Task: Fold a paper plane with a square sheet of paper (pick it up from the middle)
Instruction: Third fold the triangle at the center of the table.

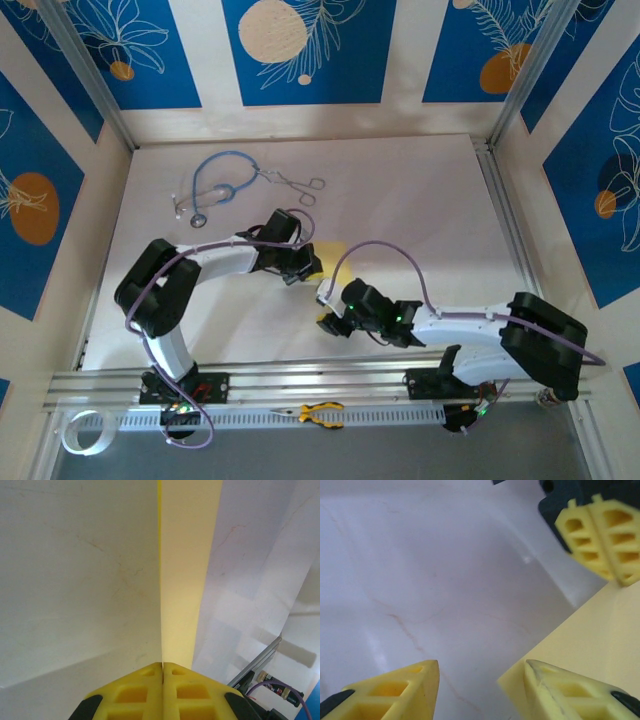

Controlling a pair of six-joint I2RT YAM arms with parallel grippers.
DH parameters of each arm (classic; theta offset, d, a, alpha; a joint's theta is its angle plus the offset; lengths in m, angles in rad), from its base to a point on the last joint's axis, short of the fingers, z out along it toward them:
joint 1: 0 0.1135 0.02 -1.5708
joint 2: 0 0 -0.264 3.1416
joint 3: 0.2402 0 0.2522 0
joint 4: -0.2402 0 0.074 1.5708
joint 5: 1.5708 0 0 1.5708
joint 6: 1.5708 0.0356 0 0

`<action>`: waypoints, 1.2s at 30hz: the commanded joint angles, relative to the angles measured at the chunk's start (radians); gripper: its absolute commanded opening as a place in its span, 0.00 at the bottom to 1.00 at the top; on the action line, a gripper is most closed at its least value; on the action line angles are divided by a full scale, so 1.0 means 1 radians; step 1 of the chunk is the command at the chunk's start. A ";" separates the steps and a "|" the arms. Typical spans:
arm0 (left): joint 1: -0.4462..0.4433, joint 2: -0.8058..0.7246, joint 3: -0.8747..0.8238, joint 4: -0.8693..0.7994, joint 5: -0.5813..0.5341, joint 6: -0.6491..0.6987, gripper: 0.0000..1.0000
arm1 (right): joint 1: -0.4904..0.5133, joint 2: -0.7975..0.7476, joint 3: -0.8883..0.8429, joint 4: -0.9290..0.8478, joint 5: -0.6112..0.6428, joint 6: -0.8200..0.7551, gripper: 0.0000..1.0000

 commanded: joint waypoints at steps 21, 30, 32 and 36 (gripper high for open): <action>0.008 -0.032 -0.013 0.009 0.012 -0.021 0.00 | 0.093 0.112 -0.034 0.183 0.334 -0.119 0.41; 0.007 -0.038 -0.010 0.000 0.005 -0.018 0.00 | 0.094 0.106 -0.047 0.206 0.357 -0.115 0.34; 0.009 -0.037 -0.008 -0.002 0.002 -0.016 0.00 | 0.094 0.101 -0.050 0.207 0.357 -0.114 0.32; 0.008 -0.032 -0.006 -0.008 -0.001 -0.009 0.00 | 0.095 0.088 -0.057 0.208 0.364 -0.107 0.28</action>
